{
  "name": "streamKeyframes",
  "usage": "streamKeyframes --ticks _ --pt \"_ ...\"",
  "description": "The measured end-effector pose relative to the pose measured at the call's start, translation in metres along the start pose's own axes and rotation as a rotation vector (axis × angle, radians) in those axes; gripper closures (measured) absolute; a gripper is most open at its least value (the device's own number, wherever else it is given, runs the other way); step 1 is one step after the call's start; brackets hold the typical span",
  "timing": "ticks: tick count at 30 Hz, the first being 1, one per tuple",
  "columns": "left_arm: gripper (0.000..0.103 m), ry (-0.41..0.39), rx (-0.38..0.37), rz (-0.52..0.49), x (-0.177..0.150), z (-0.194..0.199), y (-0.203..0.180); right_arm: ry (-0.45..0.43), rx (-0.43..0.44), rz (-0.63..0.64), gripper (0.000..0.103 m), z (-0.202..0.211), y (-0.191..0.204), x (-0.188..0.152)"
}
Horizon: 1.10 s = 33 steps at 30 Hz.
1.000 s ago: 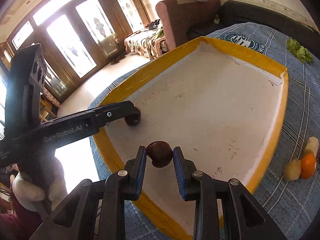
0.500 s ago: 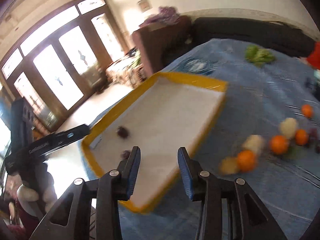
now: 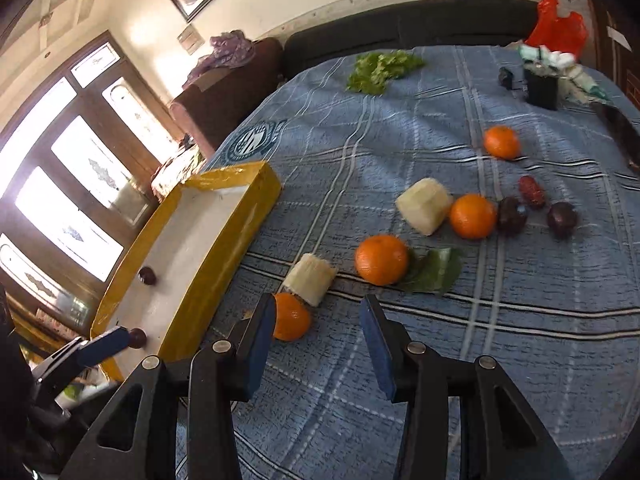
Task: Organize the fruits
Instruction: 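Release the plums into the white tray with both grippers, then grasp the mandarin with the right gripper while the left gripper approaches the yellow cube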
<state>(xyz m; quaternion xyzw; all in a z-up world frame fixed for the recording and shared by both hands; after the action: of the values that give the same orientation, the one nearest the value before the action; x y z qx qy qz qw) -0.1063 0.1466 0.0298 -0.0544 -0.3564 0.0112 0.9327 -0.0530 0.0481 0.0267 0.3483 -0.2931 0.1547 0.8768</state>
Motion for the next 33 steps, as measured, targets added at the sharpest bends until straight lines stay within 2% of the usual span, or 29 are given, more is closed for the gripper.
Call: streamKeyframes --ticks 6,10,11,14,16,18,25,29,33 --pt "0.038 0.02 0.031 -0.036 -0.003 -0.009 0.002 0.091 0.06 0.062 0.054 -0.041 0.015 -0.007" --pt "0.038 0.044 0.042 -0.04 -0.007 -0.017 0.004 0.091 0.07 0.081 0.053 -0.049 0.018 -0.009" --pt "0.038 0.047 0.041 -0.043 -0.007 -0.018 0.003 0.09 0.074 0.081 0.054 -0.049 0.017 -0.01" --pt "0.038 0.057 0.038 -0.058 -0.007 -0.025 -0.004 0.101 0.065 0.078 0.066 -0.049 0.012 -0.013" --pt "0.038 0.065 0.036 -0.071 -0.008 -0.029 -0.009 0.096 0.089 0.059 0.066 -0.044 0.007 -0.016" --pt "0.038 0.075 0.035 -0.082 -0.008 -0.035 -0.014 0.079 0.075 0.05 0.067 -0.036 0.002 -0.015" --pt "0.038 0.117 0.041 -0.092 0.0 -0.068 -0.025 -0.027 0.101 -0.061 0.067 -0.006 -0.031 -0.009" --pt "0.04 0.137 0.114 -0.114 0.004 -0.092 -0.023 -0.044 0.132 -0.12 0.066 -0.002 -0.045 -0.009" --pt "0.047 0.126 0.166 -0.148 0.005 -0.098 -0.023 -0.054 0.139 -0.116 0.066 0.001 -0.042 -0.008"
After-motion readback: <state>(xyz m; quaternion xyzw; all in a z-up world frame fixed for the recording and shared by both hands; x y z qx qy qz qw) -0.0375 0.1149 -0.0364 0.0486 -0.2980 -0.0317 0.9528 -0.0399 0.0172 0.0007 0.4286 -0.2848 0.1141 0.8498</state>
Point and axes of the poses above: each gripper's, at about its wrist camera, not at the fingertips, and z roughly against the way its jaws point, y to its left, x to its top, the point moved 7 cm from there along -z, roughly the way its jaws point, and after that the axes turned 9 degrees about x, right-handed, at the moved point
